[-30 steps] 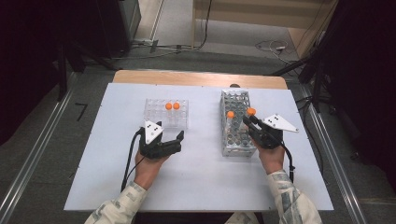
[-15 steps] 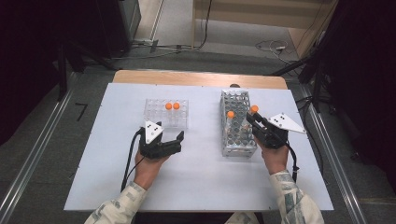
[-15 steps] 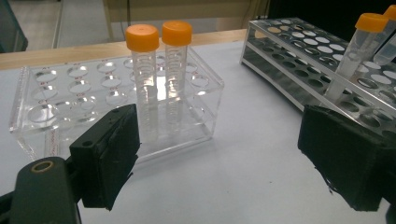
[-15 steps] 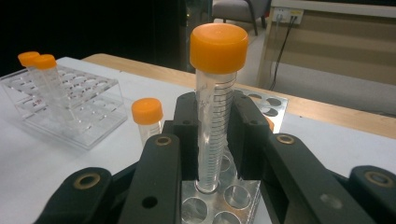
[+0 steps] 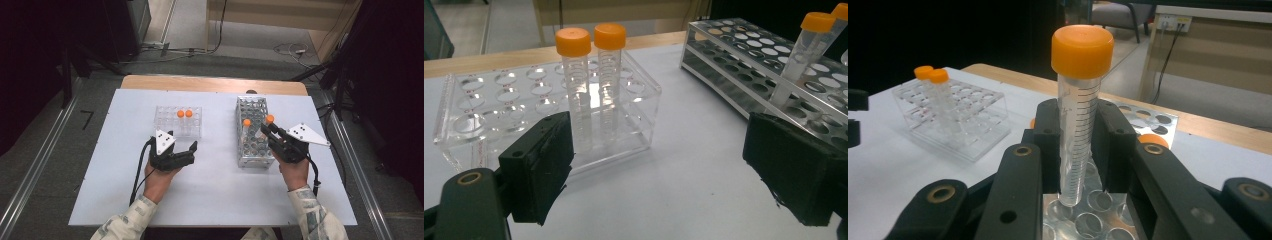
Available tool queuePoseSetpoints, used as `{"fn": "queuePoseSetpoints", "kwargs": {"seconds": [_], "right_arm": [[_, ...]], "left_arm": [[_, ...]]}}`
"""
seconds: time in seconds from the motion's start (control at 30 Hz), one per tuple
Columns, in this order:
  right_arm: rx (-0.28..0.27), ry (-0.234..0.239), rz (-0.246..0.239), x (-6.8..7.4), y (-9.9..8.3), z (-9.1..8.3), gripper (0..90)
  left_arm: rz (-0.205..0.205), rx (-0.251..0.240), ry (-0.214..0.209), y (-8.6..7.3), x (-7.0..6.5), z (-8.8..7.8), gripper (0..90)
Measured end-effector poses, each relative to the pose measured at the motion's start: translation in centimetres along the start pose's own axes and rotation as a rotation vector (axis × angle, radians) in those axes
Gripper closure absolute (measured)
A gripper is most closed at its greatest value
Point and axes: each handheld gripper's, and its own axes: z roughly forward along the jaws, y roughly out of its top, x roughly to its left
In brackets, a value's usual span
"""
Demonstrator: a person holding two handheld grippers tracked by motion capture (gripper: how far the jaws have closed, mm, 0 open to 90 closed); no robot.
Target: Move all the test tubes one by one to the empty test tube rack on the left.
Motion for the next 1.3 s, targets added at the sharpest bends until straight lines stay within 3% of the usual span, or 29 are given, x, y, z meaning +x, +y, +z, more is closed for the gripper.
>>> {"fn": "queuePoseSetpoints", "kwargs": {"seconds": [0.33, 0.67, 1.1, 1.3], "right_arm": [[0.014, 0.058, -0.018, 1.5, -0.2, 0.1, 71.6], [0.029, 0.14, -0.034, 4.0, -0.4, 0.6, 71.6], [0.092, 0.227, -0.063, 6.8, -1.9, 1.9, 71.6], [0.114, 0.245, -0.073, 7.6, -2.5, 2.3, 71.5]], "left_arm": [[0.0, -0.007, -0.006, 0.0, -0.1, -0.2, 14.0], [0.002, -0.006, -0.009, 0.0, -0.1, -0.2, 14.2], [0.003, -0.007, -0.017, 0.1, -0.3, -0.3, 14.2], [-0.001, -0.016, -0.033, 0.2, -0.6, -0.4, 14.2]]}}
